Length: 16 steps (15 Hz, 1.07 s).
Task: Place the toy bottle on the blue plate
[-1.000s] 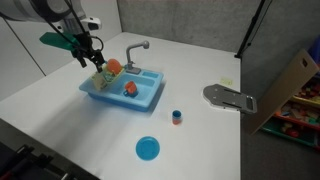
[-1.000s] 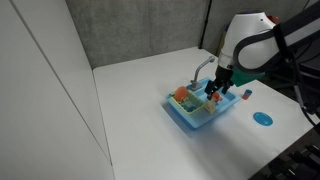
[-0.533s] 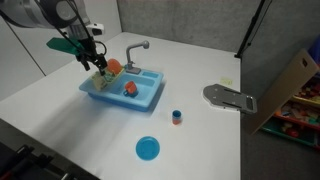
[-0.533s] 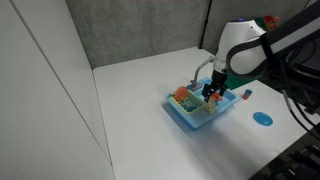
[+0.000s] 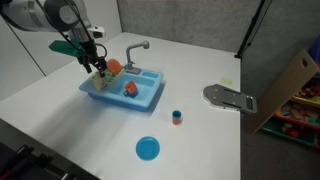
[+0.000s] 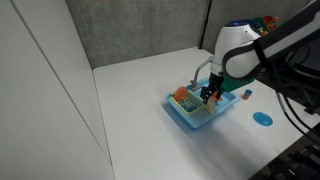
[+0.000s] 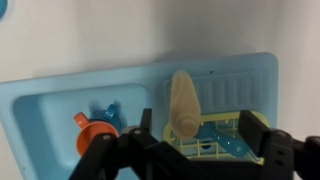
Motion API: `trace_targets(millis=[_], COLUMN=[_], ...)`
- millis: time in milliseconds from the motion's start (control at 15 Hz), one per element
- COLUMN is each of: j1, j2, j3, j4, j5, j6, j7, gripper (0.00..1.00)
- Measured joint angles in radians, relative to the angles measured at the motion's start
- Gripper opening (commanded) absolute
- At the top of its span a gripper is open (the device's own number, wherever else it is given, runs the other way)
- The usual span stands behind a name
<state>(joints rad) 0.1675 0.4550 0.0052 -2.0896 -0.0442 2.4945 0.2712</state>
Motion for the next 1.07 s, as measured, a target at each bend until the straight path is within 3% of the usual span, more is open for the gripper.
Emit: trace_targets(millis=[400,1067], j1=[0.004,-0.014], j2=[0.013,-0.053], j3=[-0.010,-0.016], j4=[0.008,0.024], j5=[0.000,0.006], j6=[0.000,-0.042], j7=[0.001,0.001], gripper=[0.09,0.10])
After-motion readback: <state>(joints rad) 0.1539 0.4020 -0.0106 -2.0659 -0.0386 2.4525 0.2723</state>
